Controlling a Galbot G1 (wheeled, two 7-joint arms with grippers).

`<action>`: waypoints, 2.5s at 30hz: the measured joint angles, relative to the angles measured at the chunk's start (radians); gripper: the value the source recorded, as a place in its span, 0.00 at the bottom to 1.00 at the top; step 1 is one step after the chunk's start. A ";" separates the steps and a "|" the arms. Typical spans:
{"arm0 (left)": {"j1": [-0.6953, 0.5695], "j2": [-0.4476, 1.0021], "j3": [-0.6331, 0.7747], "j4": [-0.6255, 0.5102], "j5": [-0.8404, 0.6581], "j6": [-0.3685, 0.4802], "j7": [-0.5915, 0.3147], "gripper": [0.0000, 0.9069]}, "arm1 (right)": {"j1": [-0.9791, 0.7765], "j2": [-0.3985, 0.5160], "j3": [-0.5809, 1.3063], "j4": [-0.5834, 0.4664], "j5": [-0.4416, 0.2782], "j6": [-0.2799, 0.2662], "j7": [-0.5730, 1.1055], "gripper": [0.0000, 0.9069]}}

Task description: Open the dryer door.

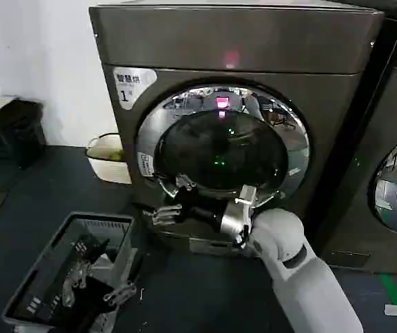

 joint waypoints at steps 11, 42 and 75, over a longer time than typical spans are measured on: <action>-0.004 0.013 0.003 0.010 0.053 0.006 0.007 1.00 | 0.025 0.016 -0.008 -0.161 -0.042 0.034 0.030 1.00; 0.026 -0.012 0.006 -0.047 0.081 0.108 -0.021 1.00 | 0.226 0.124 -0.108 -0.524 -0.057 0.131 0.015 1.00; -0.026 -0.002 -0.055 -0.060 -0.057 0.258 0.005 1.00 | 0.262 0.130 -0.126 -0.599 -0.033 0.165 -0.295 1.00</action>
